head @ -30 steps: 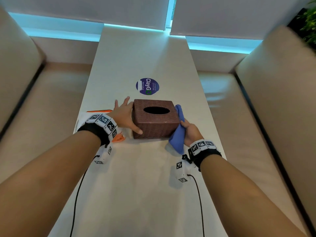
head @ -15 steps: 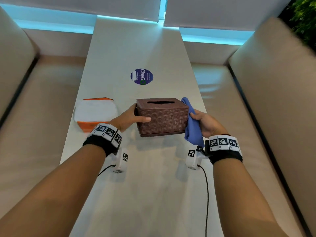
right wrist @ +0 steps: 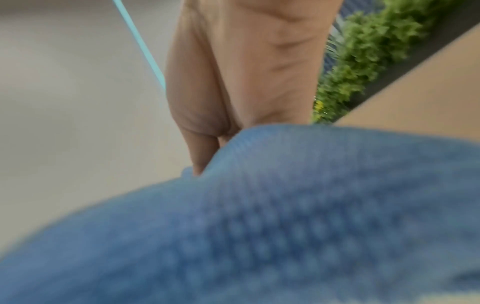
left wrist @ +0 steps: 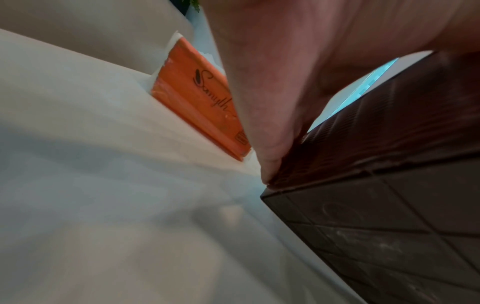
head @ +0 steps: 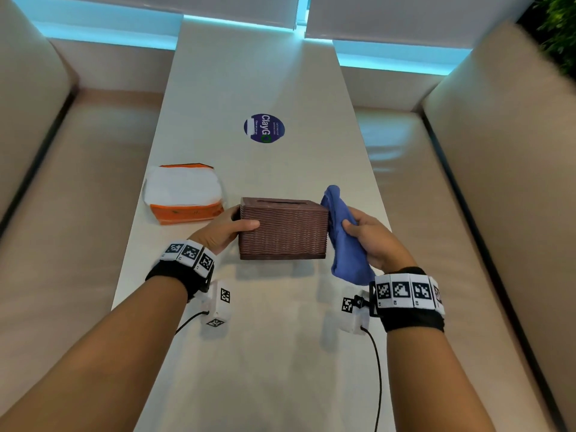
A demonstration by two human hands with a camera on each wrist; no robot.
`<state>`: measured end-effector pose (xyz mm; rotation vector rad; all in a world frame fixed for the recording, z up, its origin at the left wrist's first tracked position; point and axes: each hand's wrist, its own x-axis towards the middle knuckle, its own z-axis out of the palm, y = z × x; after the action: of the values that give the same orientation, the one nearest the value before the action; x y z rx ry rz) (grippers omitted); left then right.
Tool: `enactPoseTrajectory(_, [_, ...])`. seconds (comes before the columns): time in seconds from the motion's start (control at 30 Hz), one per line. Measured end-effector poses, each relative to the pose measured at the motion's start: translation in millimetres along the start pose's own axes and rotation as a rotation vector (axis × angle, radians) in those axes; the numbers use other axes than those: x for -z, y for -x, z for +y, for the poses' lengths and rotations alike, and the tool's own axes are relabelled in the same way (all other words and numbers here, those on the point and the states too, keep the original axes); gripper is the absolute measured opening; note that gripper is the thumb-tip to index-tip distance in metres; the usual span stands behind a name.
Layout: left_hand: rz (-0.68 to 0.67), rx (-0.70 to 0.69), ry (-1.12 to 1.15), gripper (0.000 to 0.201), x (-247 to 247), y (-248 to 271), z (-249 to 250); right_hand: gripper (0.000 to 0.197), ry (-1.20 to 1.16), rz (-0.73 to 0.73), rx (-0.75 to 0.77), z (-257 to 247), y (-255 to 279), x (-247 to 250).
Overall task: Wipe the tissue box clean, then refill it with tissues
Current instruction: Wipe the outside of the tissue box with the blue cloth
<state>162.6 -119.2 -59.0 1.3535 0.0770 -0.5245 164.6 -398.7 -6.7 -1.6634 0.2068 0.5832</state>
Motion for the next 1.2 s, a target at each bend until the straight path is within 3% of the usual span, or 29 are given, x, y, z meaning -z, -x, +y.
enactPoseTrajectory(0.17, [0.001,-0.037,0.022,0.093,1,2,-2,0.052,0.464,0.123,0.281,-36,24,-21])
enactPoseTrajectory(0.3, [0.027,-0.057,0.019,0.098,1,-1,-4,0.055,0.748,0.084,0.408,-49,18,-58])
enactPoseTrajectory(0.43, [0.026,-0.053,-0.030,0.091,-1,-2,-2,0.055,1.167,-0.001,0.354,-53,4,-89])
enactPoseTrajectory(0.53, [0.043,-0.044,-0.022,0.066,-3,-2,0,0.047,1.347,-0.031,0.347,-58,-6,-99])
enactPoseTrajectory(0.7, [0.104,-0.034,-0.096,0.066,-6,-7,2,0.039,1.178,-0.041,0.591,-43,-25,-102])
enactPoseTrajectory(0.8, [0.153,-0.019,-0.064,0.077,-7,-8,0,0.038,1.077,0.115,0.698,-28,-34,-84])
enactPoseTrajectory(0.9, [0.179,0.028,-0.035,0.070,-5,-8,-6,0.037,0.909,0.306,0.682,-10,-40,-59])
enactPoseTrajectory(1.03, [0.215,0.058,-0.043,0.054,-7,-10,-6,0.031,0.663,0.440,0.608,-2,-45,-65])
enactPoseTrajectory(1.1, [0.246,0.078,-0.047,0.044,-5,-10,-3,0.030,0.694,0.446,0.638,-5,-42,-74])
enactPoseTrajectory(1.2, [0.264,0.105,-0.085,0.059,-4,-8,5,0.033,0.767,0.347,0.720,-8,-37,-87])
